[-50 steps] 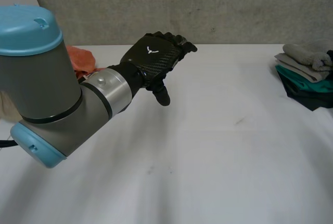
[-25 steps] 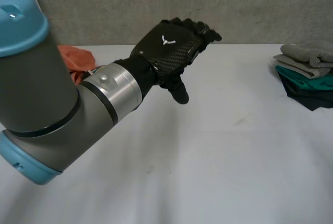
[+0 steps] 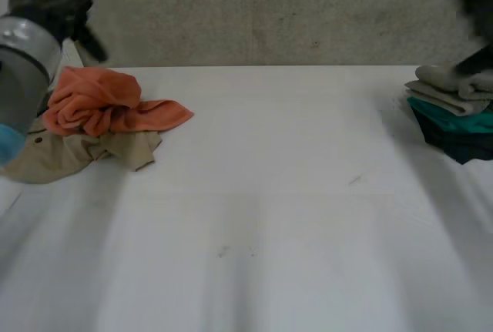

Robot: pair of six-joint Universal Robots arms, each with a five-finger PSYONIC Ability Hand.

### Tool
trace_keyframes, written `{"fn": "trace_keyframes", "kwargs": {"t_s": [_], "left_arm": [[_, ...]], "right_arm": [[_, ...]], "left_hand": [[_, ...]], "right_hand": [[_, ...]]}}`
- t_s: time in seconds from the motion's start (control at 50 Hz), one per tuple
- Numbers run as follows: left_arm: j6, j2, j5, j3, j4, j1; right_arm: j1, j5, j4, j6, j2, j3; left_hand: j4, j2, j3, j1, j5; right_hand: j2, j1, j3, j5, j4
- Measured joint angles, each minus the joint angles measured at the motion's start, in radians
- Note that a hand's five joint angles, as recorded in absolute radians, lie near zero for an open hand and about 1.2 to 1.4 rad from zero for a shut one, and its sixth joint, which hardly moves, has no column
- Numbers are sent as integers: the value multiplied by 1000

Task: Fold the laundry.

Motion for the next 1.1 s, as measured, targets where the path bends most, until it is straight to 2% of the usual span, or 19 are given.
{"fn": "trace_keyframes", "kwargs": {"t_s": [0.08, 0.14, 0.22, 0.26, 0.3, 0.32, 0.34, 0.36, 0.42, 0.5, 0.6, 0.62, 0.7, 0.78, 0.9, 0.98, 1.04, 1.08, 1.1], "left_arm": [[112, -145, 14, 49, 24, 71], [217, -319, 71, 128, 52, 126], [296, -505, 150, 235, 75, 175], [317, -590, 180, 296, 85, 190], [326, -657, 198, 352, 98, 198], [327, -676, 202, 370, 103, 199], [326, -700, 206, 394, 113, 200], [322, -721, 208, 415, 126, 200], [301, -738, 205, 434, 169, 188], [241, -674, 196, 378, 238, 148], [107, -443, 186, 165, 371, 60], [107, -443, 186, 165, 371, 60], [-32, -212, 188, -44, 466, -63], [-120, -102, 191, -167, 484, -172], [-165, -124, 191, -245, 447, -317], [-166, -241, 180, -228, 375, -438], [-163, -307, 154, -203, 308, -481], [-161, -332, 130, -190, 261, -497], [-160, -339, 114, -186, 234, -502]], "right_arm": [[58, -46, 41, -12, 5, 90], [82, -57, 97, -52, 29, 149], [99, -54, 155, -129, 76, 190], [105, -49, 175, -170, 98, 202], [109, -45, 187, -202, 114, 208], [110, -43, 190, -211, 118, 209], [111, -41, 194, -222, 123, 211], [111, -36, 197, -232, 127, 212], [111, -21, 199, -243, 132, 212], [109, 11, 198, -243, 131, 211], [108, 66, 193, -235, 121, 210], [108, 66, 193, -235, 121, 210], [109, 105, 191, -226, 97, 210], [111, 130, 193, -205, 75, 210], [112, 148, 198, -162, 62, 211], [112, 151, 205, -134, 61, 212], [113, 151, 217, -126, 62, 213], [115, 150, 231, -124, 63, 213], [116, 150, 240, -123, 64, 213]], "left_hand": [[0, 0, 1, 0, 0], [0, 0, 2, 0, 4], [42, 38, 33, 56, 28], [158, 166, 159, 193, 143], [528, 523, 512, 616, 508], [572, 566, 555, 660, 550], [780, 792, 776, 846, 752], [921, 914, 893, 919, 869], [988, 965, 936, 919, 884], [989, 969, 946, 919, 884], [989, 974, 963, 920, 886], [989, 974, 963, 920, 886], [993, 977, 967, 920, 894], [993, 977, 970, 920, 894], [993, 980, 970, 920, 894], [993, 980, 970, 920, 894], [976, 964, 956, 920, 893], [895, 880, 873, 874, 859], [536, 515, 531, 488, 519]], "right_hand": [[0, 0, 0, 0, 0], [0, 0, 0, 0, 0], [0, 0, 0, 0, 0], [0, 0, 0, 0, 0], [0, 0, 0, 0, 0], [0, 0, 0, 0, 0], [0, 0, 0, 0, 0], [0, 0, 0, 0, 0], [0, 0, 0, 1, 0], [0, 0, 0, 0, 0], [0, 0, 0, 0, 0], [0, 0, 0, 0, 0], [0, 0, 0, 0, 0], [0, 0, 0, 0, 0], [0, 0, 0, 0, 0], [0, 0, 0, 0, 0], [0, 0, 0, 0, 0], [0, 0, 0, 0, 0], [0, 0, 0, 0, 0]]}}
